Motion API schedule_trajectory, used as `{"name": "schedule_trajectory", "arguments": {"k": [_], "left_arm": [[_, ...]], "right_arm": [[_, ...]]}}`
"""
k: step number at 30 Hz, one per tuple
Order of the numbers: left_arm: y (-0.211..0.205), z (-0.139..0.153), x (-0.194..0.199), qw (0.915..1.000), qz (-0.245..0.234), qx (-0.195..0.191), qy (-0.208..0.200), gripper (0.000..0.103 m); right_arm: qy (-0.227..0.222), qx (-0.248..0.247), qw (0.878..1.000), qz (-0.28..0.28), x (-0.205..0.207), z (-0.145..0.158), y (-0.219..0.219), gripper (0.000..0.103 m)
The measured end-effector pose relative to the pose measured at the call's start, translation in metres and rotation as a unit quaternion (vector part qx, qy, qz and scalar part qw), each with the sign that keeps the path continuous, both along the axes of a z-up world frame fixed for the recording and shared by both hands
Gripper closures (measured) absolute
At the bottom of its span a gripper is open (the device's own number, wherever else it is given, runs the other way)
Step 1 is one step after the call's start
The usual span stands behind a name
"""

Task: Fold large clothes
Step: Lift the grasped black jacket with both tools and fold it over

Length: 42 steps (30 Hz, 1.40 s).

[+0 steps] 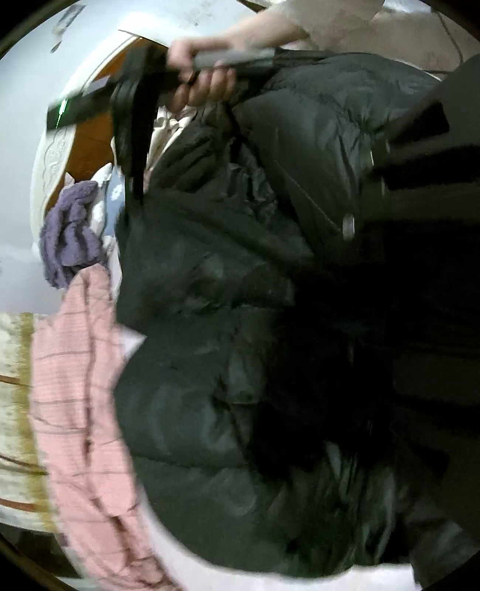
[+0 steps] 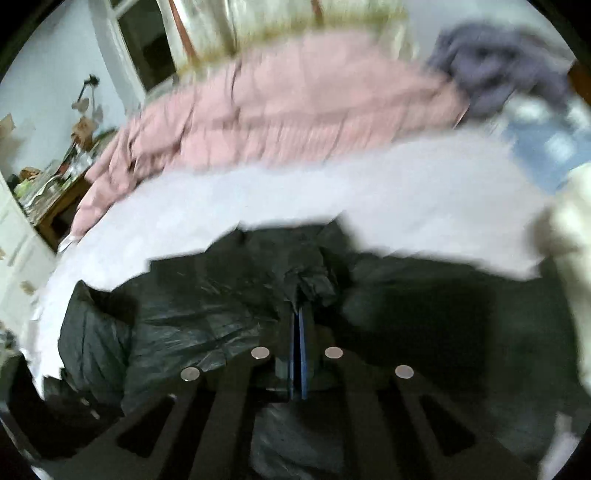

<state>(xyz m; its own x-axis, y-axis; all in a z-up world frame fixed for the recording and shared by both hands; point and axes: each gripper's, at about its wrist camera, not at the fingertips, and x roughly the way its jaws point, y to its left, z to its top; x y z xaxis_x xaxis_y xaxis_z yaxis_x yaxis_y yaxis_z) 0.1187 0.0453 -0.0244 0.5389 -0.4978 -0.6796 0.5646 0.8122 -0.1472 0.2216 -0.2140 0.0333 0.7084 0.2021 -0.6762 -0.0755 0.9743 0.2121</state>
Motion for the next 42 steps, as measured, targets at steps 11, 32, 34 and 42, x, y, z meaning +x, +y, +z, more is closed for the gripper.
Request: {"name": "schedule_trajectory", "arguments": {"k": [11,32,34,42], "left_arm": [[0.041,0.043,0.022,0.9758,0.2,0.062,-0.062,0.034],[0.061,-0.016,0.093,0.9594,0.253,0.108,0.061,0.046],[0.07,-0.015,0.086,0.9567,0.271,0.092,0.054,0.045],[0.075,0.012,0.035,0.9647,0.252,0.075,-0.011,0.046]], "right_arm": [[0.045,-0.072,0.986,-0.143,-0.083,-0.008,-0.074,0.096],[0.122,-0.044,0.985,-0.116,-0.044,-0.05,-0.088,0.095],[0.124,-0.047,0.983,-0.126,-0.046,-0.052,-0.094,0.101],[0.077,-0.043,0.989,-0.122,-0.072,-0.036,-0.102,0.101]]}}
